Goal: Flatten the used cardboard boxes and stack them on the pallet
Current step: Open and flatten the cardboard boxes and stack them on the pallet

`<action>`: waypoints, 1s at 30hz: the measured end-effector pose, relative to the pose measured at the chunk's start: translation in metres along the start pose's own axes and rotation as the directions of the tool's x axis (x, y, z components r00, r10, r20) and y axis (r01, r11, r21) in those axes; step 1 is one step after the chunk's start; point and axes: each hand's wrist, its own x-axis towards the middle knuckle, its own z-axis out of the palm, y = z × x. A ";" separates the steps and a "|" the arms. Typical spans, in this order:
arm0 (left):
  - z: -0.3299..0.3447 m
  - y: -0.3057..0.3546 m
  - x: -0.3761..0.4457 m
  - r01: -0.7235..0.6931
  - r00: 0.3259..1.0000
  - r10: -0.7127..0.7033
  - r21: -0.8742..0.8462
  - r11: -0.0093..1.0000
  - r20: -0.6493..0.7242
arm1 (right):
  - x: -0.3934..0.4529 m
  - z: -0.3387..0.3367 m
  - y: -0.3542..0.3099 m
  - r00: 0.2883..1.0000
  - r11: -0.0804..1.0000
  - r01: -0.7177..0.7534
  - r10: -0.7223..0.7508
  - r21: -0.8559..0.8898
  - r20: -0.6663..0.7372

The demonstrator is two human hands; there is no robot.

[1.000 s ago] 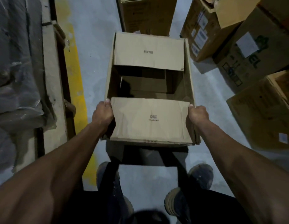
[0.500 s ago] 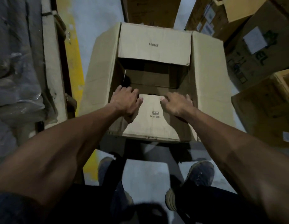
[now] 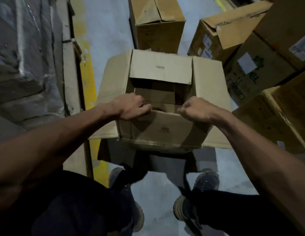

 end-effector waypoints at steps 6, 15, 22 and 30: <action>0.021 0.023 -0.019 0.057 0.905 0.004 -0.129 0.990 0.426 | -0.021 0.040 0.003 0.924 0.996 0.015 0.019 -0.085 0.382; 0.125 0.023 -0.008 0.195 0.887 -0.201 0.058 0.979 0.416 | -0.013 0.136 0.033 0.957 0.948 0.002 0.090 -0.319 0.274; 0.148 0.029 -0.004 0.267 0.947 -0.293 0.188 0.945 0.129 | 0.003 0.156 0.038 0.995 0.929 -0.070 0.089 -0.363 0.035; 0.163 0.049 -0.046 0.226 0.941 -0.276 0.244 0.943 0.194 | -0.040 0.177 0.032 0.995 0.915 -0.046 0.078 -0.400 0.065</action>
